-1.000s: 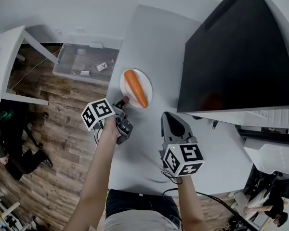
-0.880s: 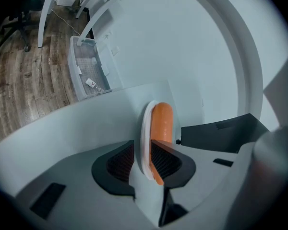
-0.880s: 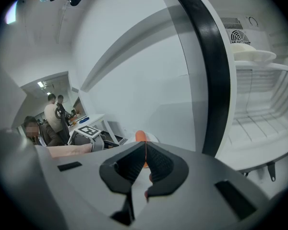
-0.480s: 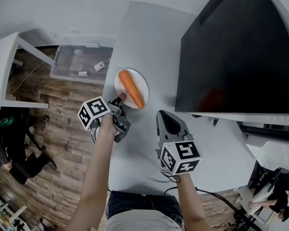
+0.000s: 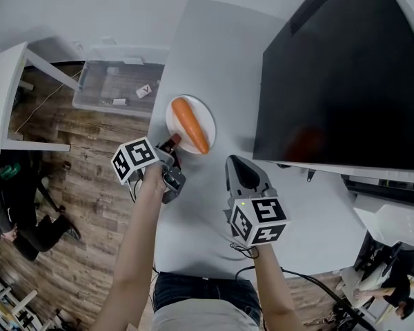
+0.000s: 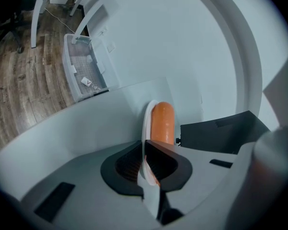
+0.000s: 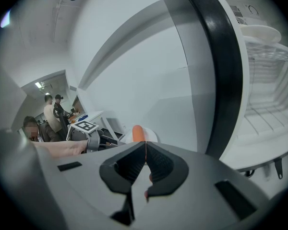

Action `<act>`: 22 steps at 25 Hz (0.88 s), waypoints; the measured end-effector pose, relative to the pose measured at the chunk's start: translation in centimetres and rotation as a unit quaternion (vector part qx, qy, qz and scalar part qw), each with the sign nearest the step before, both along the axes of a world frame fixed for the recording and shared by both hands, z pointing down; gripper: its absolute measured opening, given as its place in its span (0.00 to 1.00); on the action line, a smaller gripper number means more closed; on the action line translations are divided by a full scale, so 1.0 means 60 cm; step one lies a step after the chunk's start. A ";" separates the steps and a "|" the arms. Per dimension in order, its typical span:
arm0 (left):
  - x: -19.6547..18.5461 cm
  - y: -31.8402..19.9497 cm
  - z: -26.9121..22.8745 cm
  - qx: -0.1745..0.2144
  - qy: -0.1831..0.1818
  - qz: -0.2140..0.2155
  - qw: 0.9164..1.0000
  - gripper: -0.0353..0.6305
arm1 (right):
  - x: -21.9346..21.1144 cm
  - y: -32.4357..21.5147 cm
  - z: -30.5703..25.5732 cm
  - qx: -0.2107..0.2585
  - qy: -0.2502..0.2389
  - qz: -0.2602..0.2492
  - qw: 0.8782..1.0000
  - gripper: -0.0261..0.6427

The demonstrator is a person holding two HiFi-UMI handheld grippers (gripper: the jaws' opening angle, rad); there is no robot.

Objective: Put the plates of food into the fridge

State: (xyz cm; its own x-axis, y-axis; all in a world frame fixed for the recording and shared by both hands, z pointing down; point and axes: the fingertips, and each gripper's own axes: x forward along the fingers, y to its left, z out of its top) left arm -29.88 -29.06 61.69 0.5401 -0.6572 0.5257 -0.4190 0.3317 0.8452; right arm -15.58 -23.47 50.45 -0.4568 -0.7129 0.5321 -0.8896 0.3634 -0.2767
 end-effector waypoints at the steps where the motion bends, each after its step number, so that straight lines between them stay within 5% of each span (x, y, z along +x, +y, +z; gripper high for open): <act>1: 0.001 0.000 -0.002 0.008 0.009 0.003 1.000 0.10 | -0.001 -0.002 0.001 -0.001 0.002 0.000 1.000 0.06; 5: 0.002 0.008 -0.009 0.031 0.041 0.013 0.999 0.09 | -0.004 -0.005 0.008 -0.006 0.008 -0.004 1.000 0.06; 14: -0.011 0.069 -0.016 0.042 0.039 0.059 0.997 0.08 | -0.017 0.007 0.035 -0.032 0.012 -0.025 0.999 0.06; 22: -0.027 0.129 -0.013 0.033 0.015 0.121 0.992 0.08 | -0.050 0.024 0.112 -0.129 0.046 -0.092 0.986 0.06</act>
